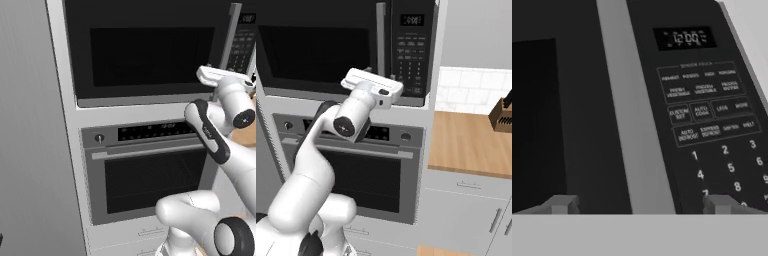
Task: Open the microwave, place the bowl with waffle inside the microwave, then close the microwave door and turn it on.
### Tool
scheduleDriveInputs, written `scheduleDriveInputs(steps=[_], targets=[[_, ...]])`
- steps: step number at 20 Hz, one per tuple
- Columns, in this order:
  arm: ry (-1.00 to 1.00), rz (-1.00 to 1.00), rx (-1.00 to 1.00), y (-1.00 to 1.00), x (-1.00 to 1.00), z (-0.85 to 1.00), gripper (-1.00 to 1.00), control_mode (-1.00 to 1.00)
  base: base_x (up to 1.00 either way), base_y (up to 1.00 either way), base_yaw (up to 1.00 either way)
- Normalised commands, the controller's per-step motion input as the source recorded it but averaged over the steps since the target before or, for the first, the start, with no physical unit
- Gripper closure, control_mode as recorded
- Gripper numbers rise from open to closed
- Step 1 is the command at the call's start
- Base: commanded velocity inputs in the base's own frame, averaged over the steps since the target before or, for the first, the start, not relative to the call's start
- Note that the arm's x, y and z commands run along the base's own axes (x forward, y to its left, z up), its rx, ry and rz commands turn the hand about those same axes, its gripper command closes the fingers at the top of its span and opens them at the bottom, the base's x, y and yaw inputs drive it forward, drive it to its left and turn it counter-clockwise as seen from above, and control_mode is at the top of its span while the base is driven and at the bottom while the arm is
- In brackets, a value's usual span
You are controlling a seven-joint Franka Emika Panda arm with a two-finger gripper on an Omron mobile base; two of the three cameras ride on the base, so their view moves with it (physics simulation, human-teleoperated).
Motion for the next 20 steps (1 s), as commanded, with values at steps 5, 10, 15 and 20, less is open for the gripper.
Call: scheduleDriveInputs(steps=[5,10,15,20], targets=[[0.00,0.00,0.00,0.00,0.35,0.00,-1.00,-1.00,0.00,0.00,0.00],[0.00,0.00,0.00,-0.02,0.19,0.00,-1.00,-1.00,0.00,0.00,0.00],[0.00,0.00,0.00,-0.02,0.23,0.00,-1.00,-1.00,0.00,0.00,0.00],[0.00,0.00,0.00,0.00,0.01,0.00,-1.00,-1.00,0.00,0.00,0.00]])
